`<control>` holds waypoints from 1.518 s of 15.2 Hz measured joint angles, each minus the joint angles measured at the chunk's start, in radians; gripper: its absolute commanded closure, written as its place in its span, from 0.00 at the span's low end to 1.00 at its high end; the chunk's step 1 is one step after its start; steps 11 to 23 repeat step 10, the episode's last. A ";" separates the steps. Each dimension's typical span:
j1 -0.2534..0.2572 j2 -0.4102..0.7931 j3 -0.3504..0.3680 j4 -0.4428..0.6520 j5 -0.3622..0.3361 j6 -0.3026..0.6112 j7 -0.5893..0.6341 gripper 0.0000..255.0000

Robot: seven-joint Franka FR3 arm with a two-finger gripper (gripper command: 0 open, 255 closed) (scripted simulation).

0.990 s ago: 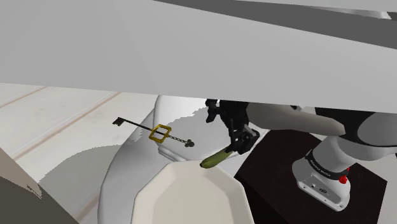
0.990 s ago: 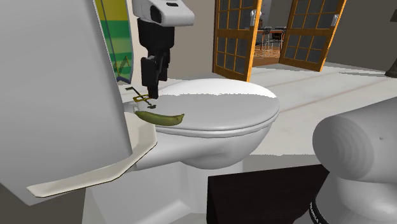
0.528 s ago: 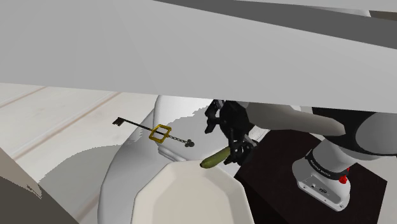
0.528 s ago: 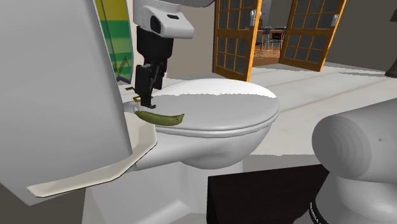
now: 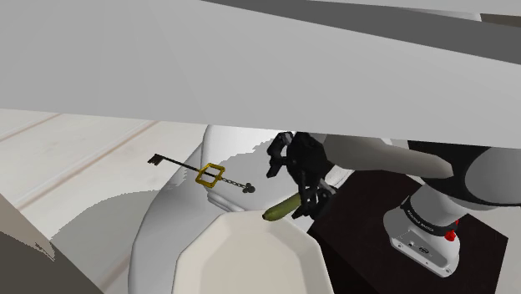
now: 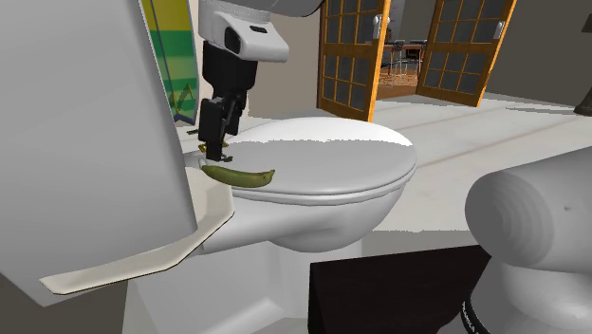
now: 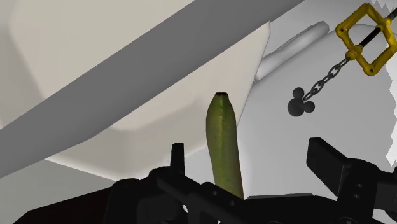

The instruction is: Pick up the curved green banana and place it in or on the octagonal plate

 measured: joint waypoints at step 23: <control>-0.030 -0.006 -0.019 0.057 -0.232 -0.015 0.017 1.00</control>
